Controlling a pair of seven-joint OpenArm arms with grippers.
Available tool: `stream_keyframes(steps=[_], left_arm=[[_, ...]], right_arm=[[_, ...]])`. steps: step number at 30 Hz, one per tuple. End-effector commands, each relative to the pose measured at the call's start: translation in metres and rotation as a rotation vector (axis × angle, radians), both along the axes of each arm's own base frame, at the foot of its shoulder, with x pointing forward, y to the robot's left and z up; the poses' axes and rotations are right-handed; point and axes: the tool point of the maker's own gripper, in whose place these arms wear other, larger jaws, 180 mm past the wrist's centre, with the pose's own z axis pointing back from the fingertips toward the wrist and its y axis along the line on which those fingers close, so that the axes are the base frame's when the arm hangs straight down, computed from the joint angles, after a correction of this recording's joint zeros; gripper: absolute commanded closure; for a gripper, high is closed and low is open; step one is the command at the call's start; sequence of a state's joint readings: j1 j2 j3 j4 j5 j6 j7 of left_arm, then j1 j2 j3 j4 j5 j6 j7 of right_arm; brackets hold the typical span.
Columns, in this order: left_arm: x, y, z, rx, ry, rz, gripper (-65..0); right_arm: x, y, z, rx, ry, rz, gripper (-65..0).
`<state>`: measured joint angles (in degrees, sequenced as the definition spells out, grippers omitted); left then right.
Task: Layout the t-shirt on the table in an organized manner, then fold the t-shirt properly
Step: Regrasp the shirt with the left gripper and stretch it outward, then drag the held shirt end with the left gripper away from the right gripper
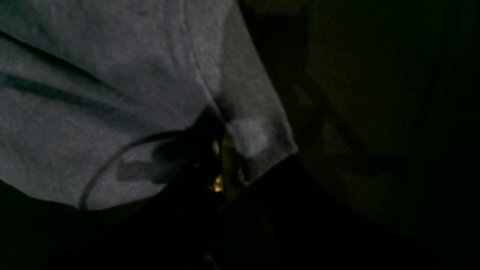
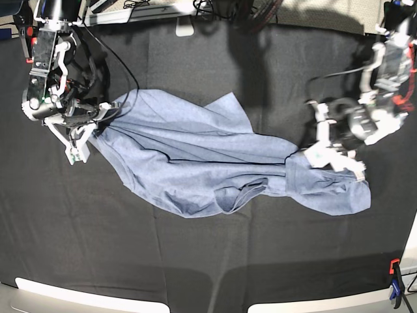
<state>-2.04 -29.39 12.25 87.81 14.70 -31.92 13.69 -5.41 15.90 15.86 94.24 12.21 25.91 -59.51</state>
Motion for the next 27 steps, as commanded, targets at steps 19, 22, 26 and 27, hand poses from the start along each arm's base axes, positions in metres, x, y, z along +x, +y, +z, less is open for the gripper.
stream_keyframes(steps=[19,22,26,27], left_arm=[[0.092,0.059,0.083,-0.050,-0.342,0.387,0.0],[0.116,0.058,0.113,-0.157,-0.373,0.408,0.0],[0.147,0.065,0.123,-0.213,-0.400,0.442,0.0],[0.154,0.067,0.123,-0.229,-0.406,0.449,0.0]], right_arm=[[0.008,-0.006,0.011,-0.017,-0.034,-0.001,0.0],[0.008,-0.006,0.011,-0.017,-0.034,-0.001,0.0],[0.008,-0.006,0.011,-0.017,-0.034,-0.001,0.0],[0.008,-0.006,0.011,-0.017,-0.034,-0.001,0.0]])
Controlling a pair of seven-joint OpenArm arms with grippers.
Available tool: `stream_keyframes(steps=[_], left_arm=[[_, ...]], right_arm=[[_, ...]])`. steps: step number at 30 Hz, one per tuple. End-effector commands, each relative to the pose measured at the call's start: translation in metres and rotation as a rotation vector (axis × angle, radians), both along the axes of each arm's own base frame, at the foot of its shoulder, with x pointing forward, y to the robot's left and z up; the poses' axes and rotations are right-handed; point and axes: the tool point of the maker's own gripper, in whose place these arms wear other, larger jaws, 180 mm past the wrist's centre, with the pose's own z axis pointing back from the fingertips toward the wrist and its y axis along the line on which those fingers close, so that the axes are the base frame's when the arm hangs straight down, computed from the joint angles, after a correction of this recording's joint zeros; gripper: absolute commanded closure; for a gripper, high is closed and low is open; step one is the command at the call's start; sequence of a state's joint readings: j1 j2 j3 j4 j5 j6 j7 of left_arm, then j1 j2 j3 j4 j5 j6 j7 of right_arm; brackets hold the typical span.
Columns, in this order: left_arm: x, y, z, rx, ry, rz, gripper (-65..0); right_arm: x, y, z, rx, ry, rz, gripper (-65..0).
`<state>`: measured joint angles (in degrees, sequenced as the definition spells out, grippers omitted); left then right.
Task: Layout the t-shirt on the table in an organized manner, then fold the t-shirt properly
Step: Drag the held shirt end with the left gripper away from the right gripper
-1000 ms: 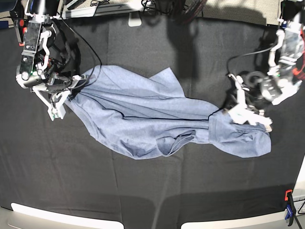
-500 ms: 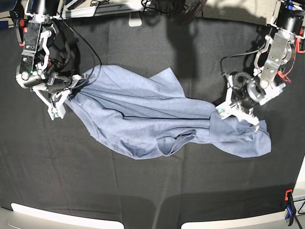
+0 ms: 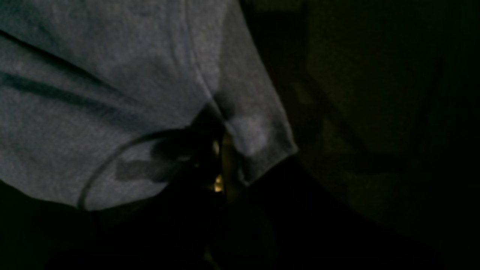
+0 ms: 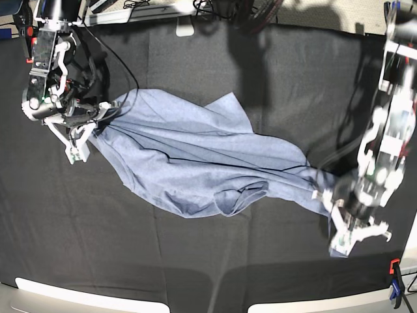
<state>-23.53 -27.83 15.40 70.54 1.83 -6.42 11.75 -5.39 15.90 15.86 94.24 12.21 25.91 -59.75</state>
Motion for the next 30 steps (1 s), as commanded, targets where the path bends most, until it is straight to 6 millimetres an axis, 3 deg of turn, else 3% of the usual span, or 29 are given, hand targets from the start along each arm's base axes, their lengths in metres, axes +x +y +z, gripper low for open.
stream_keyframes(steps=[1,7,11,15,20,21,24,30], left_arm=[[0.018,0.004,0.031,-0.014,-0.094,0.004,0.0],[0.072,-0.002,0.068,-0.102,-0.150,0.044,0.0],[0.100,0.010,0.090,-0.186,-0.155,0.125,0.0],[0.115,0.036,0.099,-0.190,-0.160,0.235,0.0],[0.120,0.041,0.096,-0.261,-0.138,0.254,0.0],[0.120,0.036,0.095,-0.265,-0.127,0.233,-3.7],[0.119,0.019,0.090,-0.274,-0.088,0.140,-24.8],[0.118,0.012,0.087,-0.304,-0.047,0.115,-26.9]], right_arm=[[0.009,-0.005,0.011,-0.016,-0.038,-0.001,0.0],[0.009,-0.005,0.011,-0.016,-0.039,-0.001,0.0],[0.009,-0.005,0.011,-0.016,-0.038,-0.001,0.0],[0.009,-0.005,0.011,-0.016,-0.039,-0.001,0.0],[0.009,-0.005,0.011,-0.015,-0.040,-0.001,0.0],[0.009,-0.005,0.011,-0.015,-0.040,-0.001,0.0],[0.009,-0.005,0.011,-0.015,-0.041,0.000,0.0],[0.010,-0.005,0.012,-0.014,-0.047,0.000,0.0]])
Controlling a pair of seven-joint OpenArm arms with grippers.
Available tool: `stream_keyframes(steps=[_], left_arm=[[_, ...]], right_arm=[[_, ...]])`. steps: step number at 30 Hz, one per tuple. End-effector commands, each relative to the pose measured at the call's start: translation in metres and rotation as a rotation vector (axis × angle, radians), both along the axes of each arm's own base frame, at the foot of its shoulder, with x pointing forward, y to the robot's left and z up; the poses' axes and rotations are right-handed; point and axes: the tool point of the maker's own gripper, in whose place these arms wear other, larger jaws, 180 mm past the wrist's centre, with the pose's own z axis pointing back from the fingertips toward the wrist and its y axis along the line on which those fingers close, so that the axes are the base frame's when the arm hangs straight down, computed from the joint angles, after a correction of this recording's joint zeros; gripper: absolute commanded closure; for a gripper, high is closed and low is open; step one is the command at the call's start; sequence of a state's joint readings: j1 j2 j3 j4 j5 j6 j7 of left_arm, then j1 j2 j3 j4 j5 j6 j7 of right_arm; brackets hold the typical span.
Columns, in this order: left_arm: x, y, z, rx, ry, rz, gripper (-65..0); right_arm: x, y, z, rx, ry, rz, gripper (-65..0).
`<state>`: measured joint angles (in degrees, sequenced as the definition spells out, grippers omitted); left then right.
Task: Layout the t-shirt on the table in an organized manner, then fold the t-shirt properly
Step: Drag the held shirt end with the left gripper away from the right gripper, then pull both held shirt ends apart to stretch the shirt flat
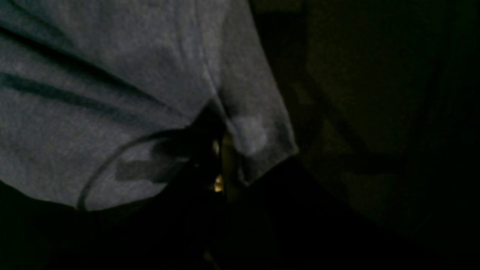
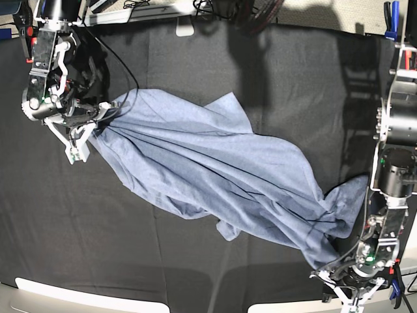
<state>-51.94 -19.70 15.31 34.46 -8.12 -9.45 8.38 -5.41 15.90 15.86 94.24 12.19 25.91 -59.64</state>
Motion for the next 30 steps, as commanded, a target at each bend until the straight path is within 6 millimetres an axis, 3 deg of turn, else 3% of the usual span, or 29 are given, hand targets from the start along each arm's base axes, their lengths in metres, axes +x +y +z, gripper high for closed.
stream_keyframes(steps=[1,7,11,15,19,26,30], left_arm=[[0.010,0.000,0.036,-0.009,-0.067,-0.005,-26.9],[-0.007,0.011,0.015,-0.073,0.084,-0.044,-26.9],[-0.032,0.053,-0.007,-0.078,0.148,-0.009,-26.9],[-0.070,0.095,-0.051,-0.060,0.238,0.043,-26.9],[-0.107,0.121,-0.093,-0.148,0.283,0.126,-26.9],[-0.144,0.143,-0.127,-0.298,0.303,0.233,-26.9],[-0.153,0.139,-0.144,-0.316,0.364,0.246,-26.9]], right_arm=[[0.011,-0.005,0.012,-0.013,-0.048,0.000,0.0],[0.011,-0.005,0.012,-0.013,-0.051,0.000,0.0],[0.011,-0.005,0.012,-0.012,-0.051,0.000,0.0],[0.011,-0.005,0.012,-0.012,-0.051,0.000,0.0],[0.011,-0.005,0.012,-0.012,-0.051,0.001,0.0],[0.009,-0.005,0.011,-0.015,-0.041,-0.001,0.0],[0.009,-0.005,0.011,-0.014,-0.041,0.000,0.0]])
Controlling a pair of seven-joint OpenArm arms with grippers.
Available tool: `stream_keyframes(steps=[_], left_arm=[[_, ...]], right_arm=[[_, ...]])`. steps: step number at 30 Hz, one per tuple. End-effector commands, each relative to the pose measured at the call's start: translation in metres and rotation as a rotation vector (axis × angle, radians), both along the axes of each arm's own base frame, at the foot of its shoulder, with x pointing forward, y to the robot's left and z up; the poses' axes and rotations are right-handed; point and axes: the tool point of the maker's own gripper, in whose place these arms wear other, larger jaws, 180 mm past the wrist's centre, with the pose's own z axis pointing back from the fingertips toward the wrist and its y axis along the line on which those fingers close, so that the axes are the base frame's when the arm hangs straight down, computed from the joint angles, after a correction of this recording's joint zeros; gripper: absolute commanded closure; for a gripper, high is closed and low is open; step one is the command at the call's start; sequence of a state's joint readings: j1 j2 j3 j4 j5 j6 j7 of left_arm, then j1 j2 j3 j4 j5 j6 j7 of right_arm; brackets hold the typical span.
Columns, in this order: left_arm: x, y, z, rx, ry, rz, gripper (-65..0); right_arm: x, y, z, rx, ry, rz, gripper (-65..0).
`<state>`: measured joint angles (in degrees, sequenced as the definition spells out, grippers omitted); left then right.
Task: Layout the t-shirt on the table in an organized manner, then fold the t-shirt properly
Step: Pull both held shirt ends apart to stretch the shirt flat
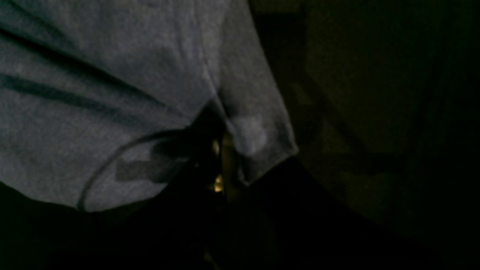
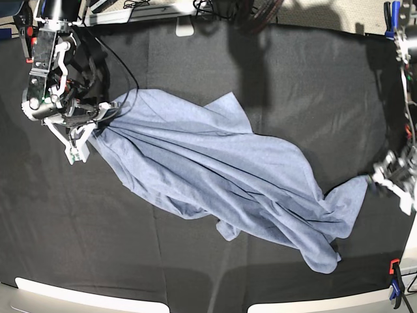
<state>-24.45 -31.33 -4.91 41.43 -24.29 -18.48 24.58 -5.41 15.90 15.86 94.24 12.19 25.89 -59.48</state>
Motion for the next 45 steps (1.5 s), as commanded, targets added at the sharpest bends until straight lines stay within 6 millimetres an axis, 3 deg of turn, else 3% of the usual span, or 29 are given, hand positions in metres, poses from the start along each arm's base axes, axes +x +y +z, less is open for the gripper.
stream_keyframes(steps=[1,12,14,16,19,24,29,34,39,45], left_arm=[[0.016,0.005,0.023,-0.003,-0.072,0.009,-26.9],[0.019,-0.043,0.002,-0.070,-0.038,-0.034,-24.4],[0.019,-0.046,0.000,-0.077,-0.031,-0.037,-16.3],[0.019,-0.047,-0.001,-0.077,-0.028,-0.039,-0.4],[0.014,-0.043,-0.004,-0.069,0.008,-0.042,0.0],[-0.017,-0.028,-0.026,-0.051,0.165,-0.047,0.0],[-0.054,-0.006,-0.035,-0.019,0.186,-0.032,0.0],[-0.087,-0.011,-0.024,-0.008,0.125,-0.059,0.0],[-0.112,-0.015,0.000,0.045,0.063,-0.097,0.0],[-0.138,0.013,0.026,0.097,0.027,-0.033,0.0]], right_arm=[[0.009,-0.005,0.011,-0.014,-0.038,0.000,0.0],[0.009,-0.005,0.011,-0.015,-0.038,0.000,0.0],[0.009,-0.005,0.011,-0.015,-0.038,0.000,0.0],[0.009,-0.005,0.011,-0.015,-0.038,0.000,0.0],[0.009,-0.005,0.011,-0.015,-0.038,0.000,0.0],[0.009,-0.006,0.011,-0.016,-0.038,0.000,0.0],[0.009,-0.015,0.014,-0.044,-0.038,0.002,0.0],[0.003,-0.054,0.026,-0.154,0.010,0.004,0.0],[-0.005,-0.093,0.041,-0.269,0.059,0.002,0.0],[-0.003,-0.110,0.053,-0.319,0.053,0.006,0.0]])
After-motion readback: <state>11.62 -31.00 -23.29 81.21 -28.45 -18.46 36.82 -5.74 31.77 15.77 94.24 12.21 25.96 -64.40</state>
